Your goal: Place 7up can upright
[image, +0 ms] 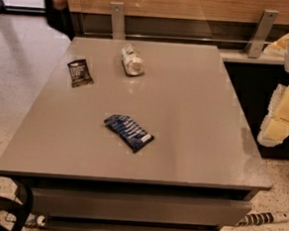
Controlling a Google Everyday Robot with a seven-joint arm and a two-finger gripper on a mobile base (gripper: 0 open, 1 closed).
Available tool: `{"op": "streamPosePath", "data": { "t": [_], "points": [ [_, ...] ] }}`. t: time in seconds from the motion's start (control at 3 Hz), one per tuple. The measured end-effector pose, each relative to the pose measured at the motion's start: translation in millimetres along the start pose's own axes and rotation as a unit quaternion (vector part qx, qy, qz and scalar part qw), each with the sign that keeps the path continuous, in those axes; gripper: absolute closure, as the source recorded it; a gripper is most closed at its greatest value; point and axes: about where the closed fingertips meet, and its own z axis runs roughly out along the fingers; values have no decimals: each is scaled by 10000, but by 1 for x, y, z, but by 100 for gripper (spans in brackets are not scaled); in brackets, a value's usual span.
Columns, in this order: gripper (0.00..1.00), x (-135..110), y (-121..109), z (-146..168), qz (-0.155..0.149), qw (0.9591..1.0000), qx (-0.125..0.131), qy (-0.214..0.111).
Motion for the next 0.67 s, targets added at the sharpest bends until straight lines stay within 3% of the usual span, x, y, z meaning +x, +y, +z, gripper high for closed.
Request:
{"op": "streamPosePath", "data": {
  "t": [0.67],
  "points": [
    [0,2,-10,-3,78,9999,71,-70]
  ]
}}
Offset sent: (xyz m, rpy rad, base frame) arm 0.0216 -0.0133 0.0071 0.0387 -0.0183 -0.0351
